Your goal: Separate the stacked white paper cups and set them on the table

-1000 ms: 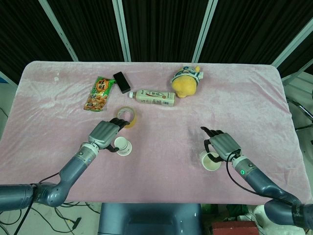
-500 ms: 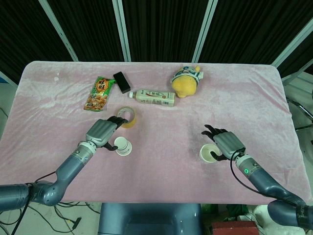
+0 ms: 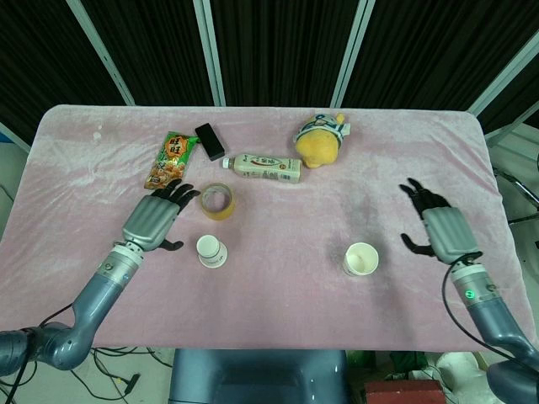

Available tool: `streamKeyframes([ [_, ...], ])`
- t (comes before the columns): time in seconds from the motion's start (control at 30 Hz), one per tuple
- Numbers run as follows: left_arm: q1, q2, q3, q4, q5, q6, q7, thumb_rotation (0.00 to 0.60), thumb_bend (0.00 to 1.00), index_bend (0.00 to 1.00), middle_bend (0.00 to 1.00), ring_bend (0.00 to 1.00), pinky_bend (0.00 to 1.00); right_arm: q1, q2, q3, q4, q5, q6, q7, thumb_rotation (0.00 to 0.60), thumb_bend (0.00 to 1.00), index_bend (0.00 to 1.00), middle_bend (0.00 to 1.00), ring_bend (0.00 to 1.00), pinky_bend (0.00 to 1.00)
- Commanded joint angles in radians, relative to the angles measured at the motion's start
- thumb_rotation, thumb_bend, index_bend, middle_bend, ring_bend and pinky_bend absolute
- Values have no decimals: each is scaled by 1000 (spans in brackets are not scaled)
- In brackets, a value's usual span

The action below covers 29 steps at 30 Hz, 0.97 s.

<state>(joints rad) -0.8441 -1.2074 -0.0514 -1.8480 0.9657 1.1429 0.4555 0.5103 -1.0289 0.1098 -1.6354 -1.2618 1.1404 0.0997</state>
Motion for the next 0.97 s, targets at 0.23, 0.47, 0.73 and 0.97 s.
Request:
streamKeyframes([
  [0.23, 225, 101, 104, -74, 184, 230, -63, 600, 74, 98, 43, 0, 185, -181, -43, -44, 253, -102, 191, 143, 600, 257, 40, 0, 112, 177],
  [0.47, 470, 151, 242, -7, 381, 451, -216, 600, 70, 98, 41, 0, 166, -311, -34, -122, 284, -184, 321, 140, 600, 249, 14, 0, 112, 177],
  [0.73, 641, 136, 269, 184, 439, 545, -438, 600, 70, 97, 38, 0, 118, -386, -51, -162, 264, -245, 386, 75, 600, 241, 10, 0, 112, 177],
  [0.97, 656, 131, 232, 218, 469, 499, -461, 600, 71, 96, 38, 0, 118, -402, -57, -146, 251, -250, 392, 64, 600, 241, 3, 0, 112, 177],
])
